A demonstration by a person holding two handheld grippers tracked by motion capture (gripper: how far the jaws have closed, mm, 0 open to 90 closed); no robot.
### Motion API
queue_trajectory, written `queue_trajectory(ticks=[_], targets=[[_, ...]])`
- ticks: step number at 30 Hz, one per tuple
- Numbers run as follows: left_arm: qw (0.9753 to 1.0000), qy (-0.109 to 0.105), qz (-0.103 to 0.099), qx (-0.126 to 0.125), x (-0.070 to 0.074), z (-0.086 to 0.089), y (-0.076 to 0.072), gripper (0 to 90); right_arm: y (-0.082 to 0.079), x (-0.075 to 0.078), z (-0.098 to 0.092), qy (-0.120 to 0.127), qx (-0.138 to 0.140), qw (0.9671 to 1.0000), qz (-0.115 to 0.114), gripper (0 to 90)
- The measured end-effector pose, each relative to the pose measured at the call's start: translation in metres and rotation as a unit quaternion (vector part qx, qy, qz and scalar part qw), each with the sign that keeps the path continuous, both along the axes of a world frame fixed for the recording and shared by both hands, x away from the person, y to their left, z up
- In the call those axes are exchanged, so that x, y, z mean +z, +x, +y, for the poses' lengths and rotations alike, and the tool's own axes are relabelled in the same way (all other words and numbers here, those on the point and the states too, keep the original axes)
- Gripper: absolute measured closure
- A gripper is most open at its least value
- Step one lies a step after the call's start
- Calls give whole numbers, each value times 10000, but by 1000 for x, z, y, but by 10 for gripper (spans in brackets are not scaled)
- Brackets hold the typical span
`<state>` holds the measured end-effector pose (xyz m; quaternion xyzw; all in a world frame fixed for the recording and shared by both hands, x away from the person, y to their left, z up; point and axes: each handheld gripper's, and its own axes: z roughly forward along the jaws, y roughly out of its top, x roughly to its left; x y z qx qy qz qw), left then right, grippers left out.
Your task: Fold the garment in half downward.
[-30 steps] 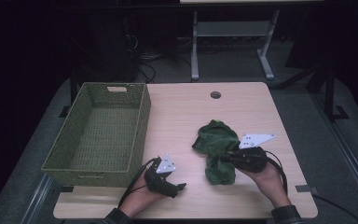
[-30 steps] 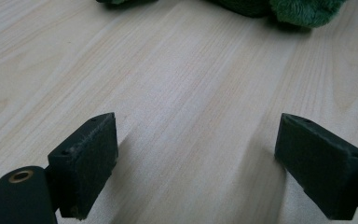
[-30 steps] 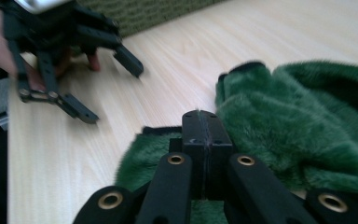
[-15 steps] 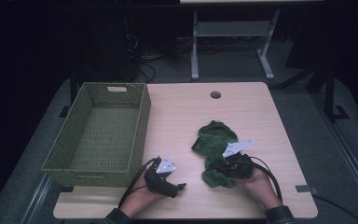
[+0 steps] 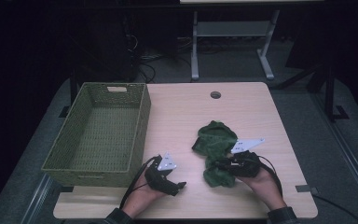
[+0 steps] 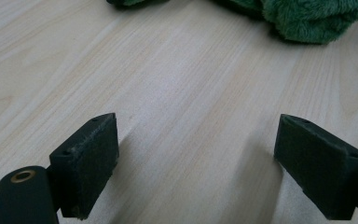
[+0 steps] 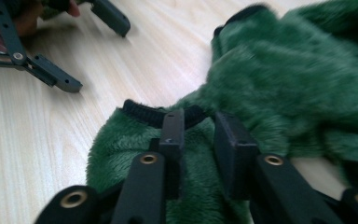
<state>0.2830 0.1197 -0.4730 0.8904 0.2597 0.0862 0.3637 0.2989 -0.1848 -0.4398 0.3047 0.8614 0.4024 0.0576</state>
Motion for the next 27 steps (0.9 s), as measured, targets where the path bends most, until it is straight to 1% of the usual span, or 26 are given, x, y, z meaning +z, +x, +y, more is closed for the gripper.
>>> queue_trajectory(ticks=[2, 3, 5, 7, 8, 9, 11, 12, 13, 15, 17, 19, 20, 22, 23, 25, 27], targets=[[9999, -41, 121, -34, 2, -2, 3, 136, 0, 6, -4, 75, -70, 9999, -56, 685], [9999, -33, 139, -65, 3, -3, 4, 136, 0, 9, -6, 116, -82, 9999, -46, 670], [9998, -46, 141, -114, 7, -6, 6, 137, 0, 13, -10, 189, -129, 9997, -112, 650], [9998, -85, 111, -154, 12, -9, 8, 137, 1, 17, -14, 177, -138, 9995, -204, 629], [9998, -87, 75, -174, 14, -11, 10, 137, 1, 19, -15, 197, -181, 9995, -178, 626], [9998, -121, 63, -175, 16, -13, 11, 137, 3, 21, -16, 190, -160, 9994, -242, 616], [9997, -165, 48, -179, 22, -15, 17, 137, 5, 25, -19, 211, -232, 9992, -252, 610], [9996, -186, 56, -188, 25, -17, 19, 138, 7, 27, -20, 218, -226, 9992, -261, 607], [9996, -223, 54, -193, 27, -20, 21, 138, 9, 29, -21, 193, -229, 9991, -291, 604], [9995, -186, 43, -246, 32, -25, 26, 138, 11, 33, -23, 182, -272, 9990, -294, 604], [9994, -151, 24, -295, 36, -30, 31, 140, 16, 36, -25, 149, -284, 9989, -348, 605], [9993, -201, 8, -306, 41, -35, 36, 143, 20, 40, -27, 138, -321, 9987, -374, 599], [9993, -220, -9, -309, 44, -37, 39, 150, 22, 41, -29, 153, -334, 9984, -422, 599], [9991, -185, -30, -381, 48, -41, 45, 161, 27, 44, -30, 136, -390, 9984, -392, 589], [9990, -181, -24, -419, 50, -43, 48, 178, 29, 46, -31, 112, -404, 9982, -423, 588], [9986, -282, 44, -435, 54, -46, 54, 190, 33, 48, -34, 120, -438, 9980, -436, 580], [9985, -355, 56, -421, 59, -48, 61, 208, 39, 49, -36, 88, -472, 9980, -405, 567]])
